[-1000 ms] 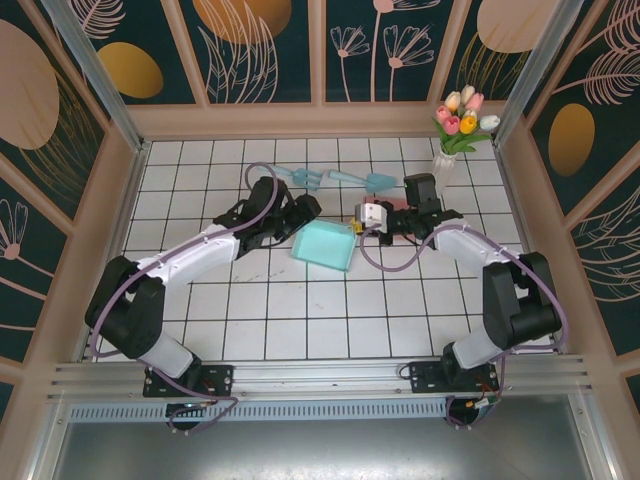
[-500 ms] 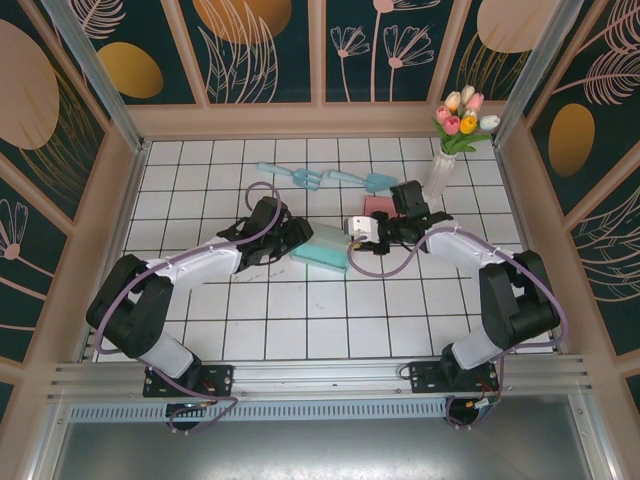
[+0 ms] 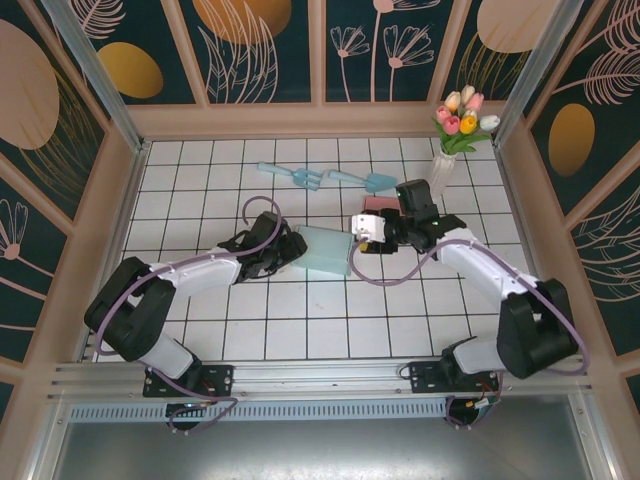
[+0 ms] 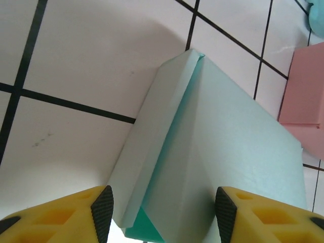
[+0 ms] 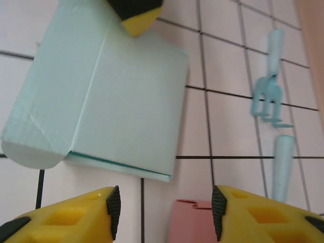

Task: Fold the paper box

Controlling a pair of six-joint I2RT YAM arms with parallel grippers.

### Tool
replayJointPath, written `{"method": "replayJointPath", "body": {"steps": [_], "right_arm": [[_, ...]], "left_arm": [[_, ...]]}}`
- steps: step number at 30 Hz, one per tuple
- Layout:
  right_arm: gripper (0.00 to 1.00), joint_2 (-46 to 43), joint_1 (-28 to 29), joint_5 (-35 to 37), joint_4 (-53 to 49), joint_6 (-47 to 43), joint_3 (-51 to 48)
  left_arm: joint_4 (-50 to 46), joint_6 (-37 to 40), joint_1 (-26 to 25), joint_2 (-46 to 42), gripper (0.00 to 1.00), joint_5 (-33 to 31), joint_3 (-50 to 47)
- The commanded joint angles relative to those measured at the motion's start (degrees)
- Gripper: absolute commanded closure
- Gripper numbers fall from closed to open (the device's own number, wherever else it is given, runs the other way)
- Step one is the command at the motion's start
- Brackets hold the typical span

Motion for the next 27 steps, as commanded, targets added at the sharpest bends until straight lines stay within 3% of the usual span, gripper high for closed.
{"method": "replayJointPath", "body": {"steps": [1, 8, 12, 14, 17, 19, 27], "right_arm": [[0.47, -3.67, 1.16, 0.79, -0.08, 9.94, 1.37], [0.46, -8.52, 7.0, 12.88, 13.09, 40.89, 2.1], [0.46, -5.52, 11.71, 32.35, 12.69, 61.83, 7.31], [0.47, -2.91, 12.52, 37.13, 8.34, 72.75, 10.02], [0.46, -0.28, 13.32, 38.38, 5.27, 88.39, 8.32], [0.44, 0.69, 14.05, 36.77, 6.75, 94.21, 4.94], [0.42, 4.69, 18.2, 34.64, 20.64, 100.09, -6.84]], "left_arm": [[0.07, -0.71, -0.26, -2.57, 0.42, -2.32, -1.0], [-0.36, -0.95, -0.28, -5.27, 0.41, -3.89, -2.12], [-0.36, -0.91, -0.33, -5.85, 0.41, -4.57, -2.97], [-0.21, -0.84, -0.18, -5.98, 0.41, -4.79, -3.57], [0.72, -0.86, -0.32, -6.2, 0.41, -4.89, -4.94], [1.21, -0.86, -0.32, -6.3, 0.41, -5.13, -5.68], [2.98, -0.86, -0.32, -6.48, 0.41, -5.58, -7.71]]}}
